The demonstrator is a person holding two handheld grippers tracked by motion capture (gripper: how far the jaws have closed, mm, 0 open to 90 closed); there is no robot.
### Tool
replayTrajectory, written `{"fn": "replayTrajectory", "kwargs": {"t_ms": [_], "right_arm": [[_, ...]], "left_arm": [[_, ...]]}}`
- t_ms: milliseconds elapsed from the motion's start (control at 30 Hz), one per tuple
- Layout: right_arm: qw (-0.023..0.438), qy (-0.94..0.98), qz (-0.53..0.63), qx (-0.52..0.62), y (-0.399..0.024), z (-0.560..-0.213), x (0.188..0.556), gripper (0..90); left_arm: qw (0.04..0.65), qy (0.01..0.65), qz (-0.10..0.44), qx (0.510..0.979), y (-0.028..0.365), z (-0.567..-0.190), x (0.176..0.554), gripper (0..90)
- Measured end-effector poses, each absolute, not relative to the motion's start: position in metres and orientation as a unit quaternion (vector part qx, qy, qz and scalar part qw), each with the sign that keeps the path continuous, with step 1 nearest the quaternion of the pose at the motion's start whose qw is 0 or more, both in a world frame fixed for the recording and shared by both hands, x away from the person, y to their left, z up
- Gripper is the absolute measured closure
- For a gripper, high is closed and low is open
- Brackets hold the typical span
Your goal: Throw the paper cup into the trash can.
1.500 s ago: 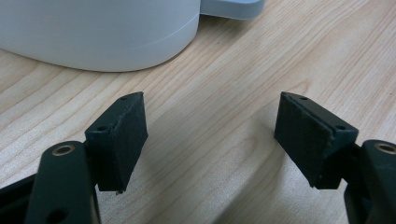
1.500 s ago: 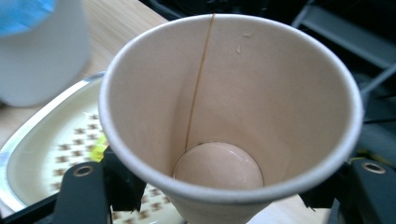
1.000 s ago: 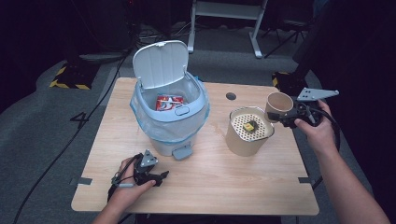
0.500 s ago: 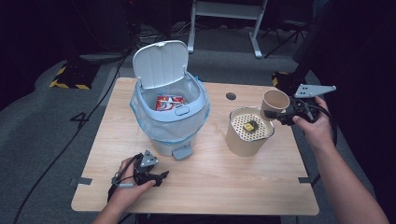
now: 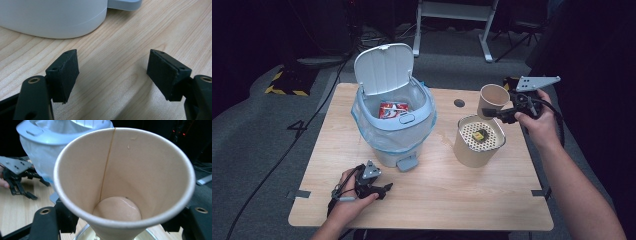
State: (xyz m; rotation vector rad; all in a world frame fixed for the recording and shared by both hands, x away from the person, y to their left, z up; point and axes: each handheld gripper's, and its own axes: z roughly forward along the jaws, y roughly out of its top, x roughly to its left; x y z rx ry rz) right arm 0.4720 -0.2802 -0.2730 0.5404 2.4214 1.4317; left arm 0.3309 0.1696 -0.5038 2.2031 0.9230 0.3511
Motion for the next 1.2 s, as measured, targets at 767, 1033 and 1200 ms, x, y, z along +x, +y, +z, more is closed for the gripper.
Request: {"fn": "replayTrajectory", "kwargs": {"t_ms": [767,1033,1200], "right_arm": [[0.1,0.814,0.551,0.152,-0.196,-0.246,0.494,30.9],[0.091,0.808,0.565,0.137,-0.169,-0.239,0.496,30.8],[0.089,0.807,0.569,0.133,-0.149,-0.239,0.499,30.7]], "left_arm": [[0.355,0.359,0.137,0.852,0.169,-0.504,0.332,25.7],[0.354,0.359,0.138,0.853,0.169,-0.504,0.332,25.7],[0.354,0.359,0.138,0.853,0.169,-0.504,0.331,25.7]]}}
